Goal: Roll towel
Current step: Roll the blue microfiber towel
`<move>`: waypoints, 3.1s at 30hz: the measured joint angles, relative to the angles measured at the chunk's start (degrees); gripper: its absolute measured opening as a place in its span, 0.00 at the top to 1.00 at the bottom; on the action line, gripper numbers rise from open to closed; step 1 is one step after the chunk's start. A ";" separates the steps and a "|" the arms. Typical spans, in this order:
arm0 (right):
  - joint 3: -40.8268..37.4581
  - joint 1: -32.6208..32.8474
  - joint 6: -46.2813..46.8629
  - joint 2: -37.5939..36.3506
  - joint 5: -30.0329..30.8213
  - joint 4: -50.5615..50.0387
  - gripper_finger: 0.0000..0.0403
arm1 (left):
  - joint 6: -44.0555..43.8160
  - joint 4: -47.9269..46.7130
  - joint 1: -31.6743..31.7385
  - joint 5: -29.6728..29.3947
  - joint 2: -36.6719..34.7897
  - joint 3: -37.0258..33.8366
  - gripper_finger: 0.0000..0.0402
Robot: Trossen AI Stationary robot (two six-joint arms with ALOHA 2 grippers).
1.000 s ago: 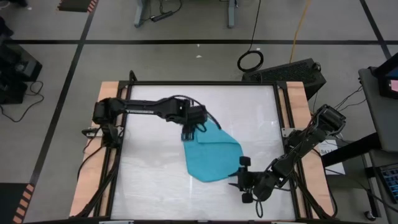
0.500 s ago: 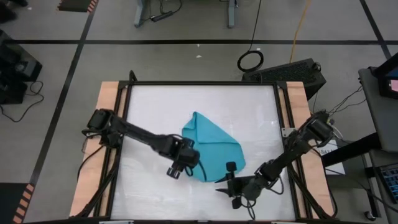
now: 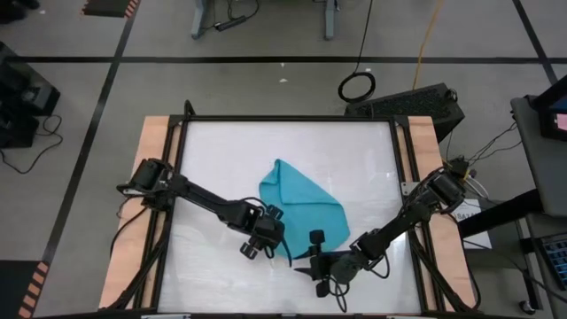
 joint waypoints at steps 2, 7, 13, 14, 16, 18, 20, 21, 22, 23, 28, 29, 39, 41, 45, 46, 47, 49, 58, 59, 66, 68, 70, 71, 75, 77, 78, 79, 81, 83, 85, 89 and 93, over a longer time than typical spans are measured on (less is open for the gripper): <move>0.08 0.00 1.27 0.00 0.00 -0.06 0.67 | 0.00 0.41 0.00 0.59 1.14 0.00 0.49; 0.11 0.02 3.75 0.02 0.02 -0.52 0.67 | -0.65 3.86 0.00 1.98 2.50 0.15 0.58; 2.76 1.01 4.58 0.04 -1.13 -6.08 0.67 | -1.93 11.24 0.01 6.69 2.89 -0.02 0.93; 3.90 1.37 4.32 0.06 -1.10 -8.14 0.67 | -2.39 12.95 0.04 8.15 2.95 -0.04 0.96; 6.34 1.94 3.88 0.07 -0.66 -12.99 0.67 | -4.53 17.15 0.00 9.61 2.95 -0.04 0.97; 8.77 2.69 3.71 0.07 0.24 -17.84 0.67 | -6.67 21.41 0.00 10.22 2.95 -0.04 0.97; 11.13 3.38 4.09 0.47 1.83 -22.81 0.67 | -9.52 24.99 0.06 11.24 2.95 0.00 0.97; 12.15 3.81 4.78 0.77 2.97 -25.27 0.67 | -10.78 26.08 0.28 12.06 2.95 0.24 0.97; 12.96 4.20 5.68 1.14 4.24 -27.98 0.67 | -11.95 27.08 0.49 12.95 2.95 0.54 0.97; 13.74 4.55 6.86 1.70 5.51 -30.50 0.67 | -12.72 27.76 0.68 13.60 2.93 0.85 0.97; 14.70 5.89 16.34 3.82 9.87 -39.76 0.67 | -16.59 27.55 1.13 15.40 2.93 2.43 0.97; 14.71 6.08 18.31 4.27 10.61 -41.05 0.67 | -17.30 27.58 1.22 15.70 2.93 2.82 0.97; 15.04 5.99 25.29 11.06 11.44 -43.74 0.67 | -18.91 27.46 1.20 11.87 5.57 3.50 0.97; 15.08 5.65 27.01 12.16 12.06 -44.18 0.67 | -18.32 24.60 1.20 8.52 5.92 3.45 0.97; 15.10 5.23 30.73 12.66 11.80 -45.98 0.69 | -18.19 22.56 1.27 5.47 6.24 3.50 0.97; 15.13 5.14 31.43 12.69 11.64 -46.18 0.71 | -18.18 22.02 1.25 5.23 6.33 3.48 0.97; 15.10 5.09 31.64 12.59 11.52 -46.34 0.74 | -18.21 21.76 1.25 5.23 6.38 3.44 0.97; 15.06 4.87 31.76 12.52 10.96 -46.44 0.82 | -18.18 22.36 1.09 5.20 6.38 3.43 0.97; 15.20 5.14 33.76 12.11 10.21 -47.25 0.99 | -12.36 14.64 0.69 4.28 0.60 3.50 0.93; 15.41 5.43 33.78 11.84 10.18 -47.53 0.99 | -10.88 11.70 0.47 3.54 -0.50 3.50 0.90; 21.28 11.46 31.45 7.58 -0.61 -56.29 1.00 | -3.07 -10.69 -0.21 -5.92 -6.87 3.48 0.68; 23.21 13.05 32.02 6.00 -2.41 -61.21 1.00 | -0.97 -14.63 0.25 -6.59 -7.77 3.47 0.65; 24.38 13.95 33.30 4.85 -3.40 -64.32 1.00 | 2.17 -16.13 0.81 -6.66 -8.25 3.45 0.64; 24.39 14.39 34.49 4.19 -3.76 -65.88 1.00 | 4.18 -15.74 1.09 -6.69 -8.26 3.45 0.63; 24.50 15.29 38.66 2.07 -4.99 -69.55 1.00 | 14.11 -9.25 2.59 -6.20 -8.15 1.96 0.63; 24.45 15.32 38.92 2.05 -5.26 -70.86 1.00 | 18.21 -3.70 3.58 -4.85 -8.17 0.88 0.63; 24.44 15.28 38.92 2.12 -5.45 -70.97 1.00 | 19.71 -1.89 4.10 -3.97 -8.15 0.52 0.63; 24.44 15.23 39.01 2.14 -5.78 -71.22 1.00 | 20.57 -0.50 4.58 -2.65 -8.08 0.32 0.63; 24.44 14.88 39.46 2.12 -5.99 -71.98 1.00 | 20.92 2.14 5.90 1.47 -7.52 0.29 0.63; 24.44 14.69 40.17 2.12 -5.98 -72.03 1.00 | 21.11 0.73 7.19 6.82 -6.68 0.23 0.63; 24.46 14.69 40.75 2.10 -5.75 -72.03 1.00 | 22.26 0.70 8.22 10.51 -4.94 0.24 0.63; 24.50 14.69 41.50 2.10 -5.62 -72.02 1.00 | 23.85 1.38 8.79 11.57 -1.49 0.16 0.63; 24.52 14.67 41.64 2.10 -5.60 -72.39 1.00 | 22.66 5.39 8.26 8.78 0.55 0.15 0.63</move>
